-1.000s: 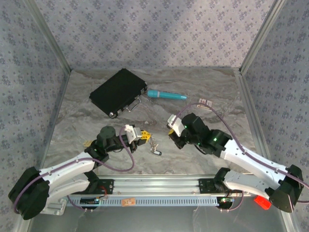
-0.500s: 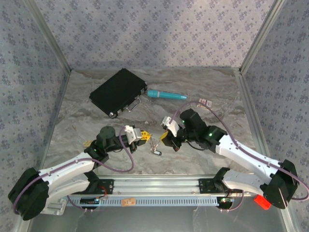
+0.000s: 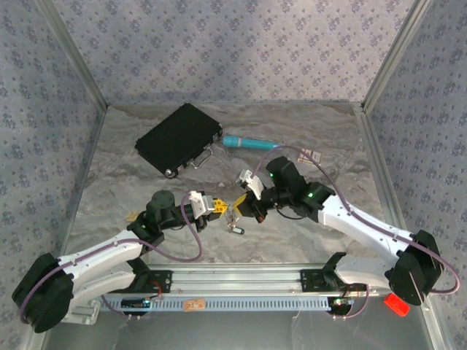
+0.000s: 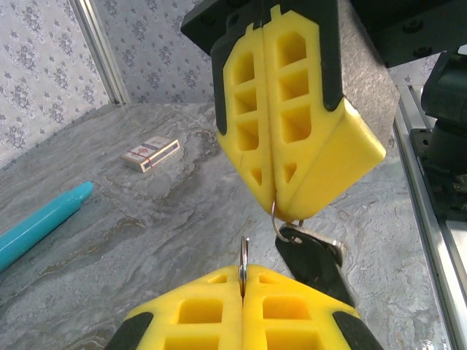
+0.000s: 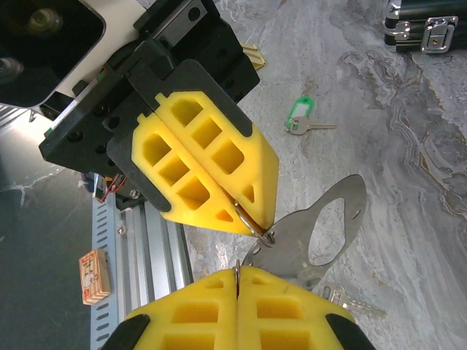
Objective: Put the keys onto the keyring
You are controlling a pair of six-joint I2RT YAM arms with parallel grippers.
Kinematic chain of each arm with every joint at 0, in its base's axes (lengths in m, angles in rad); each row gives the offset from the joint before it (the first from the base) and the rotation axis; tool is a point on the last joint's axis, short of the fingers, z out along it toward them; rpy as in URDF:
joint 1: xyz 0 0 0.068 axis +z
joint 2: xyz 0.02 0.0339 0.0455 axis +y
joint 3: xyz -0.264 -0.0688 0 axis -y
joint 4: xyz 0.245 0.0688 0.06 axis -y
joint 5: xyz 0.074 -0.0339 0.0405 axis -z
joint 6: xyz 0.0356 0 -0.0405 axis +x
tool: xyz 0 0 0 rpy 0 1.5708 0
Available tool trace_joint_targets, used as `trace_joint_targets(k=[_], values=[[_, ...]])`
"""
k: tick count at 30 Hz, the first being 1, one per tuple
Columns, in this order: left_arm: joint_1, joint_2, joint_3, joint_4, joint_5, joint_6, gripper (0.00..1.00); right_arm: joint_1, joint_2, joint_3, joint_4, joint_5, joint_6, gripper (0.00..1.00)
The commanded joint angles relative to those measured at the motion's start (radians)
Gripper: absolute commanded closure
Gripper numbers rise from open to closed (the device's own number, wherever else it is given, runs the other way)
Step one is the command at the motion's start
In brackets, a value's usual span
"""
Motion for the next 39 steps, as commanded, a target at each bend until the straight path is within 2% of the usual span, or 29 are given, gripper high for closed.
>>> trace_joint_targets(k=[1,13,23,37,38,39], values=[[-0.009,-0.019,0.018,0.013,0.036,0.019,1.0,-0.002,0.012,0.034,0.024,-0.026,0.022,1.0],[-0.01,-0.023,0.018,0.009,0.037,0.016,1.0,-0.002,0.032,0.035,0.054,0.011,0.032,1.0],[-0.009,-0.029,0.016,-0.003,0.04,0.018,1.0,-0.005,0.046,0.024,0.073,0.12,0.112,1.0],[-0.01,-0.034,0.012,0.033,0.014,-0.006,1.0,-0.002,0.092,0.055,0.037,0.126,0.15,1.0],[-0.01,-0.032,0.009,0.04,0.011,-0.011,1.0,-0.003,0.096,0.063,0.02,0.132,0.147,0.97],[-0.011,-0.03,0.01,0.043,0.009,-0.014,1.0,-0.004,0.098,0.071,0.002,0.139,0.144,0.86]])
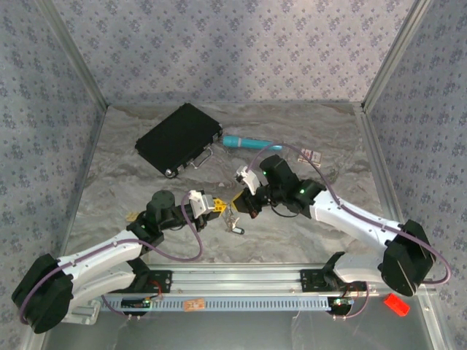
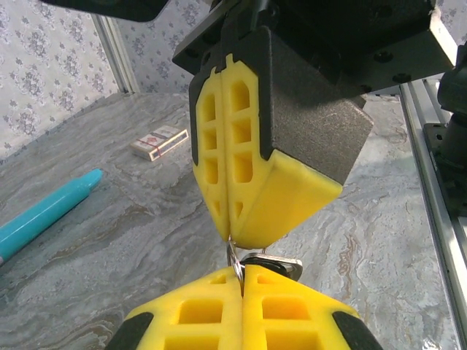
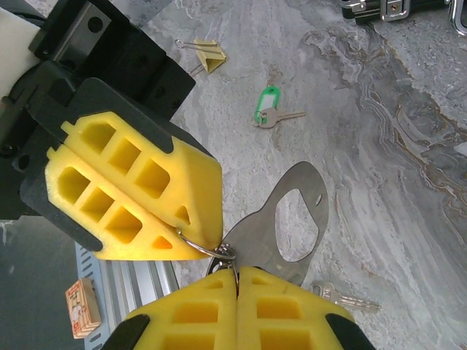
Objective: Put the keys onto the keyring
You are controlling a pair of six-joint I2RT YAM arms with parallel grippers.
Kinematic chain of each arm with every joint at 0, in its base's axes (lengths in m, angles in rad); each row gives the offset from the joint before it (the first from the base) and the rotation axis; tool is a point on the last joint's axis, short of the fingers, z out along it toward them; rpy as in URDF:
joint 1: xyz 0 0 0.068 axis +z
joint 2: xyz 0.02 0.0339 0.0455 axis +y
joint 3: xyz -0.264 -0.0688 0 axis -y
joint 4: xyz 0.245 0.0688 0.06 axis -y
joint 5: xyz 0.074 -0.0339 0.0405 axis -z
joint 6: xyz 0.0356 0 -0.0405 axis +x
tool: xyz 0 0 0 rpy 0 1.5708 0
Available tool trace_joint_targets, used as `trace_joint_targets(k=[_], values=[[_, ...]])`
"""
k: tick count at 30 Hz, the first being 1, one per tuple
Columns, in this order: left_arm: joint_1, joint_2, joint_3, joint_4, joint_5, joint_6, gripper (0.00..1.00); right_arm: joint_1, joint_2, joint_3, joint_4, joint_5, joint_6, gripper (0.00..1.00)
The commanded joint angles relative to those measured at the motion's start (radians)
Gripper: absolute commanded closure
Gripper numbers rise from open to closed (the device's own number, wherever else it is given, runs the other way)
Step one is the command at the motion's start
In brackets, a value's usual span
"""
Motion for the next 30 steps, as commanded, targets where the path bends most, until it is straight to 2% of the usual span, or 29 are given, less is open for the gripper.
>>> trace_joint_targets(k=[1,4,8,11,17,20,30], values=[[-0.011,-0.022,0.01,0.069,0.041,-0.01,1.0,-0.011,0.014,0.059,-0.054,0.061,0.001,0.77],[-0.012,-0.022,0.009,0.065,0.034,-0.013,1.0,-0.032,-0.006,0.078,-0.122,0.095,-0.03,0.6],[-0.012,-0.018,0.002,0.089,0.036,-0.031,1.0,-0.063,-0.071,0.077,-0.176,0.207,-0.111,0.53],[-0.012,-0.013,-0.006,0.118,0.041,-0.052,1.0,-0.052,-0.135,0.028,-0.117,0.259,-0.216,0.53],[-0.013,0.012,-0.017,0.18,0.064,-0.099,1.0,0.029,-0.223,-0.118,0.085,0.117,-0.485,0.55],[-0.012,0.024,-0.017,0.193,0.079,-0.108,1.0,0.038,-0.211,-0.131,0.136,0.062,-0.497,0.57],[-0.013,0.044,-0.011,0.203,0.101,-0.107,1.0,0.041,-0.152,-0.143,0.208,0.008,-0.478,0.71]])
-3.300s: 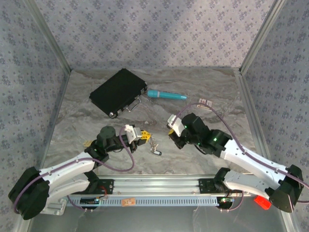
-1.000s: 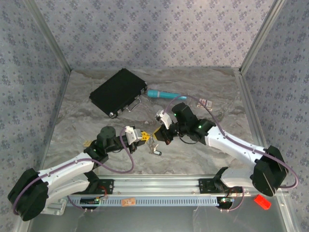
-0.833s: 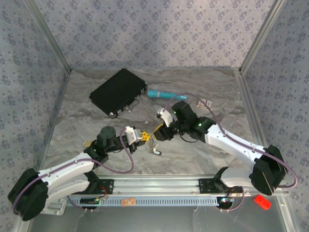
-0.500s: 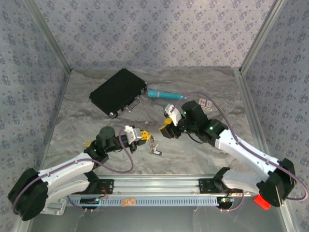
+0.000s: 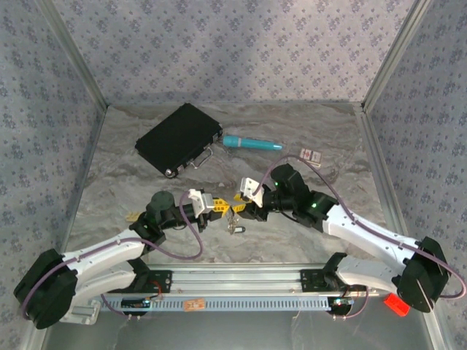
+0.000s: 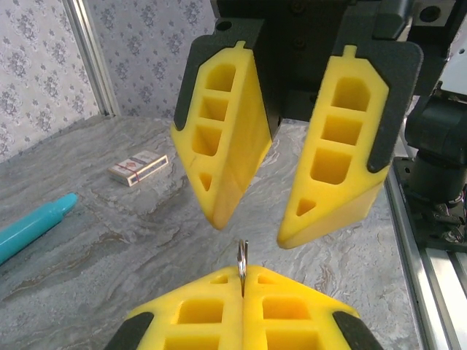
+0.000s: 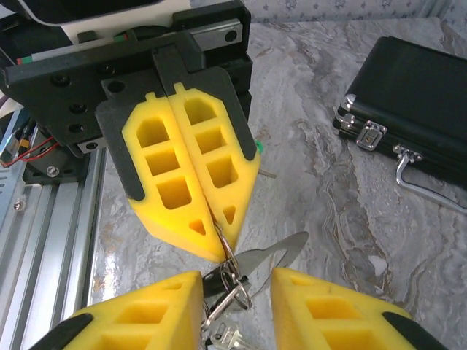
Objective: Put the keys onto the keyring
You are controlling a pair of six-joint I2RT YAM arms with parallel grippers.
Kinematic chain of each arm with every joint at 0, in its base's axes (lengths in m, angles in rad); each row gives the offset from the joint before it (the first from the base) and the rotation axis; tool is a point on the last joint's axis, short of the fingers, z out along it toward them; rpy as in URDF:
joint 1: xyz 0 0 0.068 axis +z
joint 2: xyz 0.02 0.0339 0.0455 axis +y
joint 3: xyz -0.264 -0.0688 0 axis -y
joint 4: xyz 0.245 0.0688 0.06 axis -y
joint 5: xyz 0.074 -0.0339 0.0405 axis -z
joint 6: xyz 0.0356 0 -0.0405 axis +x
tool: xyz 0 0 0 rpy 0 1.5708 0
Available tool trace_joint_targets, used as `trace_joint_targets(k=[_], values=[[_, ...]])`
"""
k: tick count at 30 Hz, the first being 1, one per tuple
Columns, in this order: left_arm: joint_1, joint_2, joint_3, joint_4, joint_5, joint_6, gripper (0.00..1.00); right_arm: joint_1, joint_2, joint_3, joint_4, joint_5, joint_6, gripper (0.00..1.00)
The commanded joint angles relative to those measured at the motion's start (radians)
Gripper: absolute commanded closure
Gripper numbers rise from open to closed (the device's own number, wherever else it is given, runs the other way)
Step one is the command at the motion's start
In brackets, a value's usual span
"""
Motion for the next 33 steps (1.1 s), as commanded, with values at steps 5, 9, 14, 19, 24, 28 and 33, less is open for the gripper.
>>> trace_joint_targets(k=[5,9,14,19,24,28,33], values=[[-0.006,0.002,0.002,0.067,0.047,-0.015,1.0,0.003,0.031,-0.008,0.056,-0.05,-0.013,0.79],[-0.005,0.002,0.002,0.069,0.049,-0.014,1.0,0.004,0.039,-0.009,0.051,-0.062,-0.017,0.79],[-0.006,0.002,0.001,0.07,0.051,-0.014,1.0,0.001,0.042,-0.027,0.054,-0.064,-0.028,0.79],[-0.006,0.001,0.001,0.071,0.058,-0.014,1.0,-0.001,0.049,-0.03,0.076,-0.077,-0.03,0.83],[-0.006,0.0,0.008,0.044,0.043,-0.015,1.0,-0.002,0.062,-0.004,0.05,-0.093,-0.053,1.0],[-0.006,-0.009,0.043,-0.085,-0.005,0.018,0.85,0.0,0.062,0.06,-0.093,-0.065,-0.115,1.0],[-0.006,-0.018,0.063,-0.161,-0.025,0.044,0.81,0.015,0.087,0.168,-0.332,0.025,-0.222,1.0]])
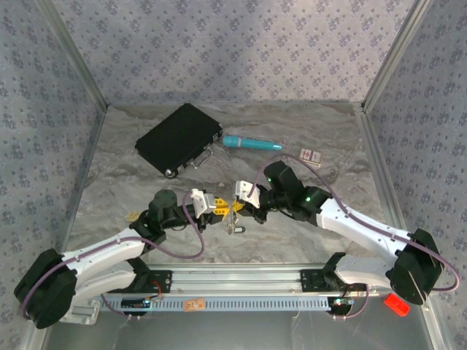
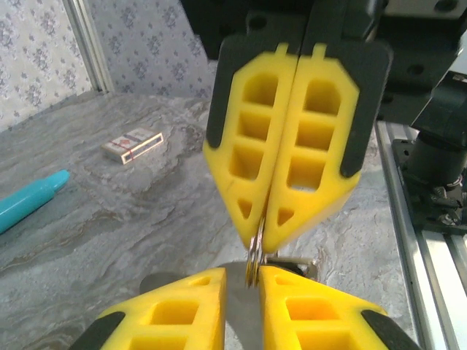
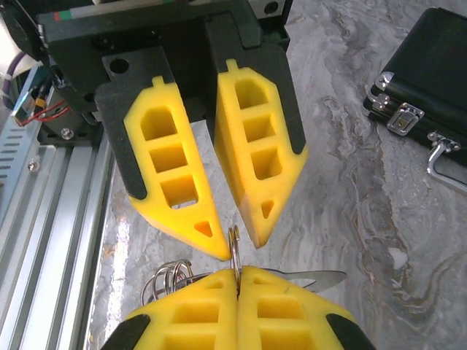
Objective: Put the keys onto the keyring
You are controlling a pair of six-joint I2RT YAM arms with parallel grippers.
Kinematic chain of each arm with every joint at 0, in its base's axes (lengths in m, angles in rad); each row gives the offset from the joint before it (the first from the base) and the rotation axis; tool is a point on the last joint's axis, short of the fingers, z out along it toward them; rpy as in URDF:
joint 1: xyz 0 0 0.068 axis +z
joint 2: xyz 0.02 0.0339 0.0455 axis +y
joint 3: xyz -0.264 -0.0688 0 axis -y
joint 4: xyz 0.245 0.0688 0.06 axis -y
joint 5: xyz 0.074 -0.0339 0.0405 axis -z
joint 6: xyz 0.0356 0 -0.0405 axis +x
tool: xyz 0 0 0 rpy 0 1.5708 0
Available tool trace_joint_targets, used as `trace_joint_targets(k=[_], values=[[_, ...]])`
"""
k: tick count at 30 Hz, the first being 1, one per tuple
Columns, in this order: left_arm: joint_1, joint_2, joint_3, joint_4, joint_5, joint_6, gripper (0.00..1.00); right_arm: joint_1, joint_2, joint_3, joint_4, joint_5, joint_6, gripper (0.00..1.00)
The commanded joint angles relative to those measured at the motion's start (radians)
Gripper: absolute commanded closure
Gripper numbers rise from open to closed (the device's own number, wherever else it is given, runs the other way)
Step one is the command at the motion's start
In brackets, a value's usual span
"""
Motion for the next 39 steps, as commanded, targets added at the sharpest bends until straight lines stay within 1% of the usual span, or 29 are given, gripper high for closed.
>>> trace_joint_targets(k=[1,3,6,13,17,19,23,25,26,29,30,31,33,35,39], values=[[-0.006,-0.018,0.041,-0.053,-0.011,0.028,0.81,0.02,0.019,0.093,-0.204,0.069,-0.11,1.0],[-0.005,-0.019,0.044,-0.055,-0.008,0.028,0.81,0.029,0.036,0.121,-0.264,0.1,-0.143,1.0],[-0.008,-0.013,0.047,-0.052,0.012,0.026,0.79,0.039,0.059,0.154,-0.302,0.122,-0.166,1.0],[-0.018,0.018,0.064,-0.045,0.081,0.013,0.76,0.061,0.105,0.211,-0.324,0.127,-0.184,1.0],[-0.023,0.048,0.074,-0.037,0.109,0.007,0.78,0.066,0.12,0.224,-0.331,0.126,-0.188,1.0],[-0.025,0.05,0.074,-0.035,0.107,0.011,0.82,0.069,0.123,0.23,-0.336,0.121,-0.188,1.0],[-0.025,0.045,0.074,-0.051,0.101,0.025,0.96,0.072,0.109,0.229,-0.335,0.101,-0.188,1.0],[-0.025,0.044,0.075,-0.061,0.1,0.032,1.0,0.063,0.087,0.215,-0.311,0.088,-0.177,1.0],[-0.025,0.043,0.074,-0.06,0.1,0.033,1.0,0.056,0.072,0.202,-0.289,0.077,-0.162,0.97],[-0.025,0.035,0.058,-0.028,0.087,0.028,1.0,0.013,0.015,0.13,-0.199,0.018,-0.103,0.72],[-0.025,0.032,0.045,0.007,0.073,0.019,1.0,-0.008,-0.005,0.094,-0.146,-0.03,-0.064,0.69],[-0.025,0.034,0.029,0.045,0.062,0.003,1.0,-0.033,-0.019,0.057,-0.097,-0.081,-0.026,0.67],[-0.026,0.048,-0.008,0.178,0.047,-0.051,1.0,-0.081,-0.048,-0.017,0.018,-0.16,0.059,0.65],[-0.026,0.064,-0.018,0.237,0.044,-0.079,1.0,-0.094,-0.057,-0.061,0.072,-0.174,0.091,0.65],[-0.025,0.085,-0.029,0.306,0.044,-0.11,1.0,-0.094,-0.035,-0.088,0.112,-0.172,0.109,0.64]])
